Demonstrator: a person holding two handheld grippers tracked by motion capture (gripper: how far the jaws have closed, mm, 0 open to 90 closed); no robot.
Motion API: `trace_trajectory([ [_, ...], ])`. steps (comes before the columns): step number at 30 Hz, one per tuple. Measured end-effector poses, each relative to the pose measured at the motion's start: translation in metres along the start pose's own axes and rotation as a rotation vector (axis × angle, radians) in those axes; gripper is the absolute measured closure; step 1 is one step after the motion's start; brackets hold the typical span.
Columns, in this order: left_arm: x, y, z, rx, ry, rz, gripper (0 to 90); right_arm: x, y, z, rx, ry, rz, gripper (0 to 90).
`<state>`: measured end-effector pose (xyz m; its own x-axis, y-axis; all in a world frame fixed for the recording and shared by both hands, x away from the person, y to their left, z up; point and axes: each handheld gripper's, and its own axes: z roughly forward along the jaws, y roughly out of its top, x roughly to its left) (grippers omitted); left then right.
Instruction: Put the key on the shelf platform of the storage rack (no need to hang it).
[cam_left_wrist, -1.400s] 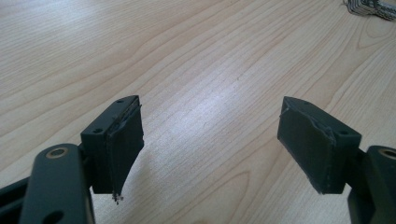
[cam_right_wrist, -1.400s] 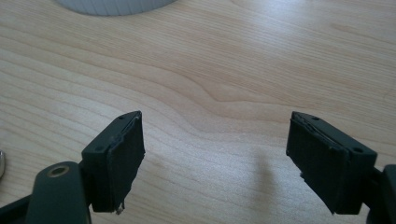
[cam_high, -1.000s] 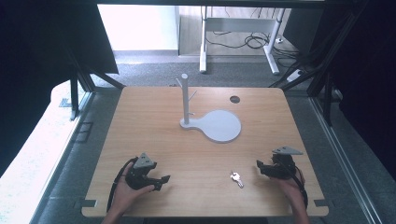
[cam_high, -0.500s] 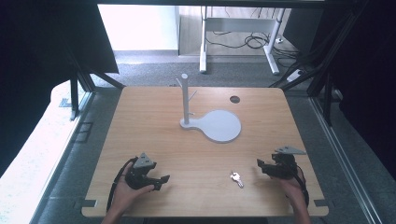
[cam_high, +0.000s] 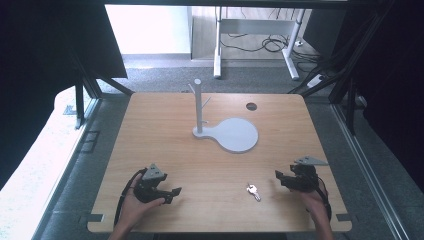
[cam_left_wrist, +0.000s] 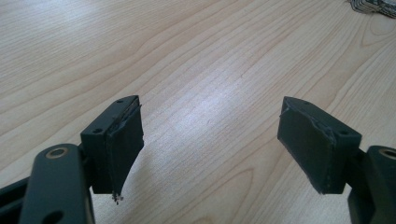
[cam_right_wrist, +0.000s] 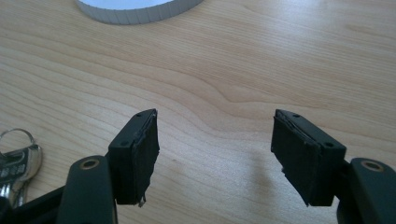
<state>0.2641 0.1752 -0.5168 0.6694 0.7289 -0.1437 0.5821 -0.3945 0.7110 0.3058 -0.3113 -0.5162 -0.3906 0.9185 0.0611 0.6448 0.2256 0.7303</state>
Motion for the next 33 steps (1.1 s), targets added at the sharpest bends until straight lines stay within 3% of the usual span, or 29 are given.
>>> trace_trajectory([
  [4,0.001,0.000,0.000,0.004,0.007,0.000,22.7,0.001,0.002,-0.002,0.000,0.012,0.016,33.8],
  [15,0.003,-0.001,-0.001,0.007,0.012,-0.007,22.7,0.008,0.010,-0.009,0.015,0.041,-0.041,36.3],
  [24,0.002,-0.001,-0.002,0.006,0.009,-0.004,22.6,0.018,0.025,-0.016,0.071,0.066,-0.100,38.2],
  [33,0.001,-0.001,-0.001,0.009,0.007,-0.004,22.6,0.024,0.034,-0.017,0.128,0.079,-0.121,40.9],
])
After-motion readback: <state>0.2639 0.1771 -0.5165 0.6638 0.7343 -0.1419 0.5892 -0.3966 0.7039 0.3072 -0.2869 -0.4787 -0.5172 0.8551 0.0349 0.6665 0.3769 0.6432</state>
